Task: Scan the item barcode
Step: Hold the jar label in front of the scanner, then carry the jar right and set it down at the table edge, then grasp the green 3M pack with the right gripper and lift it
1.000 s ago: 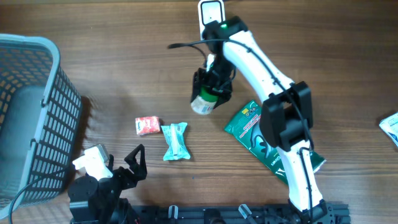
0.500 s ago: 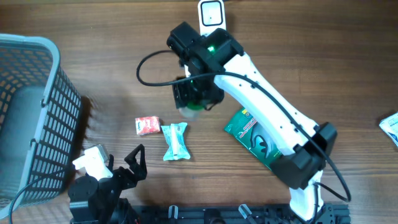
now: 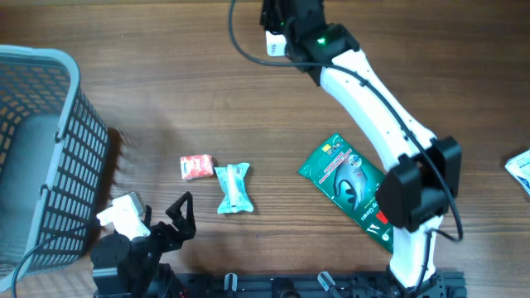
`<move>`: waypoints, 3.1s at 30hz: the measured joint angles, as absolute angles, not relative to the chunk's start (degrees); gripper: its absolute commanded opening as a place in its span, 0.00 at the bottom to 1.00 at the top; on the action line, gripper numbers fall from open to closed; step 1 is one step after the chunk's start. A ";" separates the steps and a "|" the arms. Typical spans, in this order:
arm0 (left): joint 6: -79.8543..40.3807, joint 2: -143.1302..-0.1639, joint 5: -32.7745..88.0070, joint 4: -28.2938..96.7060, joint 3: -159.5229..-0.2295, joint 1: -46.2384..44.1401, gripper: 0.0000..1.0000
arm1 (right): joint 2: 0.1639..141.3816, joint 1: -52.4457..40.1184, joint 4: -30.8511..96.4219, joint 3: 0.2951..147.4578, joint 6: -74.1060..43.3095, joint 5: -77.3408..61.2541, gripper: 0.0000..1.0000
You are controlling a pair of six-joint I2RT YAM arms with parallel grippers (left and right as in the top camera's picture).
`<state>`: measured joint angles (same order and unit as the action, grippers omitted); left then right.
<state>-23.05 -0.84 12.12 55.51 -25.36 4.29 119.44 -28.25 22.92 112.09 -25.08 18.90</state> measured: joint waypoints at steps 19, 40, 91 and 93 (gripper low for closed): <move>-23.05 -0.84 12.12 55.55 -25.36 4.32 1.00 | 135.81 -24.82 -1.63 111.39 -20.21 12.56 0.60; -23.05 -0.84 12.12 55.53 -25.36 4.32 1.00 | 125.12 12.88 48.84 111.74 -27.86 15.68 0.64; -23.05 -0.82 12.12 55.59 -25.36 4.32 1.00 | 108.81 -18.79 49.21 65.78 -4.80 -0.64 0.77; -23.05 -0.84 12.12 55.55 -25.36 4.32 1.00 | 106.45 -18.76 40.36 61.43 -4.16 1.69 0.14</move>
